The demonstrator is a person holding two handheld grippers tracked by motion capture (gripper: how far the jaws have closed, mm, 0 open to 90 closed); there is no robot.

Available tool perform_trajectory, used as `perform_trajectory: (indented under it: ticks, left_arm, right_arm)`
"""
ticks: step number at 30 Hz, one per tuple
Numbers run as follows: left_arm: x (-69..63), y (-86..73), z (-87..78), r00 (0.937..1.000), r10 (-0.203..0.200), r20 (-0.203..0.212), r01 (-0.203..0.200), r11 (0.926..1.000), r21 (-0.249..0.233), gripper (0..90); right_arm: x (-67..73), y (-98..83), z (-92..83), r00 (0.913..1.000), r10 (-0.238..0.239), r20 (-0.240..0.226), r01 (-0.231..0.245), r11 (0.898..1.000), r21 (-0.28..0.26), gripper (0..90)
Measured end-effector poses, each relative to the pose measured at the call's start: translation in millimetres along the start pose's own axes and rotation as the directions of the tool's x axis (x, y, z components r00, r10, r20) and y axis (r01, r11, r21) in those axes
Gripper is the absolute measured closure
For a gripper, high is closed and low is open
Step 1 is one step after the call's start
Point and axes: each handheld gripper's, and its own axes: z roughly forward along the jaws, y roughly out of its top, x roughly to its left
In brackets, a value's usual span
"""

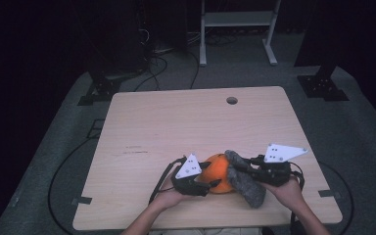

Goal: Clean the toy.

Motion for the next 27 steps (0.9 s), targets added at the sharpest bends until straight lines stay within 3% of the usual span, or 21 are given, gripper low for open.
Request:
perform_trajectory:
  ticks: [4, 6, 8, 13, 17, 20, 23, 27]
  left_arm:
    - [-10.9, 2.1, 1.6, 0.9946, 0.104, -0.007, -0.103, 0.9943, 0.028, 37.7]
    - [-16.4, 2.2, 2.9, 0.9883, 0.152, -0.015, -0.151, 0.9874, 0.047, 37.7]
    - [-17.9, 1.2, 2.6, 0.9856, 0.167, -0.023, -0.166, 0.9846, 0.054, 37.9]
    - [-16.4, -1.2, 1.7, 0.9879, 0.154, -0.015, -0.154, 0.9874, 0.037, 38.5]
    - [-13.8, -1.6, 0.7, 0.9901, 0.140, -0.008, -0.140, 0.9896, 0.034, 38.3]
    - [-8.1, -3.6, -1.9, 0.9959, 0.090, -0.010, -0.090, 0.9958, 0.018, 36.9]
    - [-1.7, -6.0, -3.3, 0.9985, 0.054, -0.007, -0.054, 0.9985, 0.003, 36.6]
    - [4.0, -7.3, -5.3, 0.9998, 0.013, -0.016, -0.013, 0.9999, -0.005, 36.7]
  right_arm:
    - [16.0, 16.5, 13.8, 0.9956, -0.075, -0.056, 0.077, 0.996, 0.049, 76.9]
    - [16.3, 22.5, 22.3, 0.9933, -0.092, -0.070, 0.098, 0.992, 0.078, 77.0]
    - [10.7, 25.2, 28.7, 0.9930, -0.086, -0.081, 0.094, 0.991, 0.097, 77.1]
    - [-13.4, 19.7, 24.4, 0.9980, -0.005, -0.063, 0.009, 0.998, 0.061, 77.1]
    - [-30.4, 6.1, 13.4, 0.9975, 0.061, -0.035, -0.059, 0.997, 0.039, 77.2]
    - [-38.7, -5.8, 2.7, 0.9943, 0.107, -0.006, -0.107, 0.994, 0.026, 77.3]
    - [-40.2, -20.0, -3.7, 0.9895, 0.144, -0.005, -0.144, 0.989, 0.014, 77.4]
    - [-34.6, -29.8, -7.6, 0.9875, 0.157, -0.015, -0.157, 0.988, 0.004, 77.5]
